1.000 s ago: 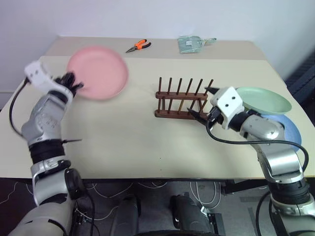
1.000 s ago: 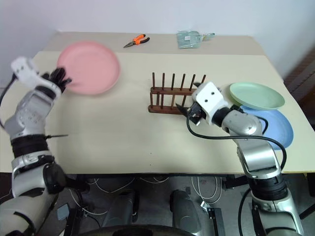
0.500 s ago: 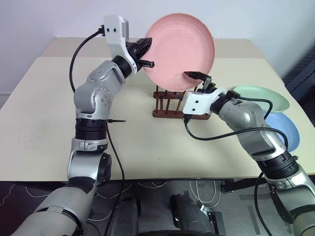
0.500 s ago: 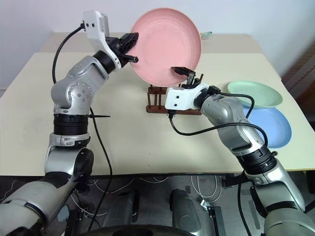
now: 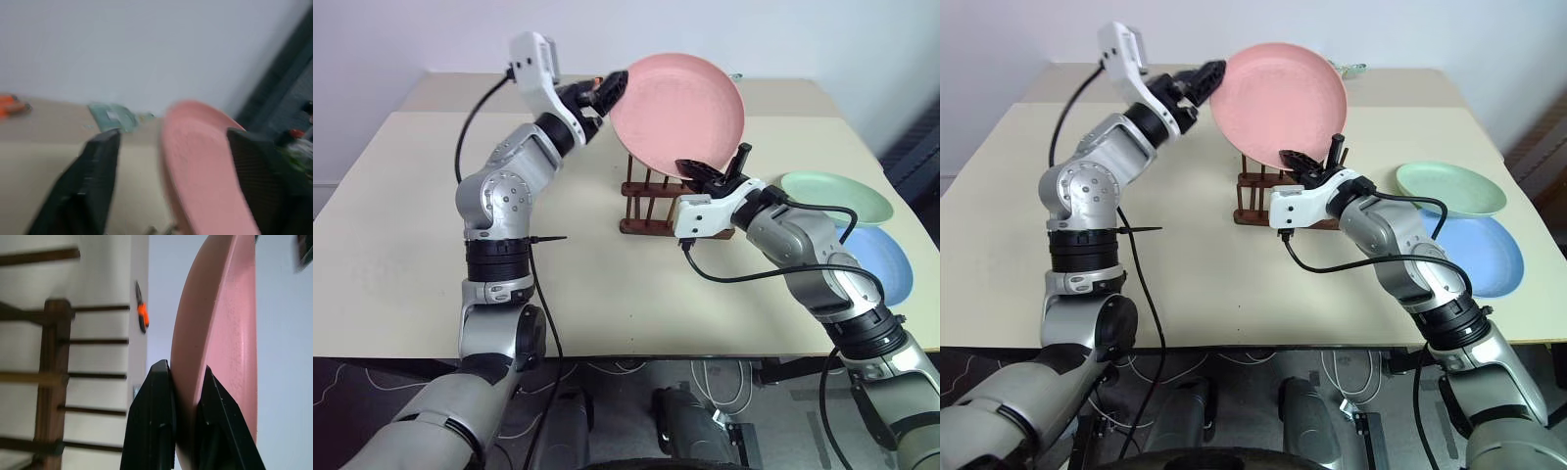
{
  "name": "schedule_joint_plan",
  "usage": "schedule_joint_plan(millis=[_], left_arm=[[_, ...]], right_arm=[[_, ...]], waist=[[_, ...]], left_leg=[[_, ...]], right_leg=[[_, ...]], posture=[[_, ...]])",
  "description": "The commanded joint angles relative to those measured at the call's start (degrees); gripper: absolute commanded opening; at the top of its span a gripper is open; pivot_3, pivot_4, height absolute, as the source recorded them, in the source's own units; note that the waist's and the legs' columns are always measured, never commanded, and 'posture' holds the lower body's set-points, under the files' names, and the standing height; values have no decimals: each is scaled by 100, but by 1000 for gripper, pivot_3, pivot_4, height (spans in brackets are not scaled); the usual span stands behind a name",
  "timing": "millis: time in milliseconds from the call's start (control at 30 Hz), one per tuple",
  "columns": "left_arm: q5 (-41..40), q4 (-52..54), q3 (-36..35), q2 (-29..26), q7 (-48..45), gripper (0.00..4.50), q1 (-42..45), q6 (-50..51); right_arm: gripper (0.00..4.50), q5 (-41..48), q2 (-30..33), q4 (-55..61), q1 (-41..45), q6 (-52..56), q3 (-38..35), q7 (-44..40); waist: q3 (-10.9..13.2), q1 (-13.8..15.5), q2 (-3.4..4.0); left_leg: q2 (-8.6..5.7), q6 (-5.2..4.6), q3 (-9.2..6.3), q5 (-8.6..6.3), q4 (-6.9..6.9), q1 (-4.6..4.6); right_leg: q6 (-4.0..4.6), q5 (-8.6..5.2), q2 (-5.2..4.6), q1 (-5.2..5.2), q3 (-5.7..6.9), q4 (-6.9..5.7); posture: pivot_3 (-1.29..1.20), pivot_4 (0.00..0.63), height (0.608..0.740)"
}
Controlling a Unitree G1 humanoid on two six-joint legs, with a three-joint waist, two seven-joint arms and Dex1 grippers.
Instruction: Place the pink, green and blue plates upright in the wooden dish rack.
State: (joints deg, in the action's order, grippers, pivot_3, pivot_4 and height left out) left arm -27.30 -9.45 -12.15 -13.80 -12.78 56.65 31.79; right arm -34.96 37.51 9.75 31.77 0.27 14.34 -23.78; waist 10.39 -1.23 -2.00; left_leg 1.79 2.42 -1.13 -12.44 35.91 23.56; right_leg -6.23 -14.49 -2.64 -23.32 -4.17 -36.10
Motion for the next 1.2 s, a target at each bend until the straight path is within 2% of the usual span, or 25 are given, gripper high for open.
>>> schedule_joint_plan(millis=[33, 100, 233, 300, 367, 800, 1167, 1200], left_arm=[[1353, -247, 671, -975, -691, 3503, -398, -1523], [1476, -330, 935, -1262, -1330, 3503, -791, -2047], [1261, -311, 1076, -1347, -2400, 3503, -1379, -2606], [901, -116, 1248, -1463, -3235, 3503, -1860, -2209], [579, 168, 1327, -1520, -3801, 3503, -2221, -1904], [452, 910, 1622, -1459, -4476, 3503, -2656, -1340], [502, 1220, 1777, -1354, -4557, 3503, -2687, -1275], [510, 1220, 1779, -1354, -4564, 3547, -2689, -1280]], right_arm=[[0, 1336, -502, 698, -180, 585, -1264, 58], [0, 2516, -1059, 1213, -310, 1248, -1897, -125], [0, 4612, -2002, 2150, -382, 2849, -2886, -127], [0, 5876, -2458, 2526, -383, 3676, -3449, 195], [0, 6466, -2574, 2734, -477, 4154, -3643, 349], [0, 7628, -2429, 2481, -825, 4628, -3887, 1125], [0, 7469, -2263, 1399, -804, 4499, -3607, 1342], [404, 7467, -2246, 1341, -768, 4465, -3596, 1349]], waist=[[-1, -23, 4], [-4, -15, 11], [0, 97, 5], [1, 68, 4], [1, 37, 6], [3, 6, 16], [4, 5, 18], [5, 5, 20]], left_leg=[[1, 0, 0, 0, -3, -3], [1, 2, 4, 1, -22, -15], [3, 7, -6, 4, -20, -4], [3, 7, -8, 4, -11, 7], [1, 7, -5, 3, -9, 7], [5, 4, -5, 3, -13, 3], [6, 4, -4, 3, -13, 2], [6, 4, -4, 3, -13, 3]], right_leg=[[0, 1, 2, 0, -2, -2], [0, 0, 1, 4, -5, -1], [2, 0, -5, 9, 11, -2], [13, -4, -7, 7, 13, 6], [22, -9, -16, 8, 11, 4], [27, -12, -7, 1, 8, 2], [28, -12, -4, -1, 5, 3], [28, -12, -4, -2, 5, 3]], posture=[[0, 150, 732], [0, 150, 732], [0, 150, 732], [0, 150, 732], [0, 150, 732], [0, 150, 732], [0, 150, 732], [0, 150, 732]])
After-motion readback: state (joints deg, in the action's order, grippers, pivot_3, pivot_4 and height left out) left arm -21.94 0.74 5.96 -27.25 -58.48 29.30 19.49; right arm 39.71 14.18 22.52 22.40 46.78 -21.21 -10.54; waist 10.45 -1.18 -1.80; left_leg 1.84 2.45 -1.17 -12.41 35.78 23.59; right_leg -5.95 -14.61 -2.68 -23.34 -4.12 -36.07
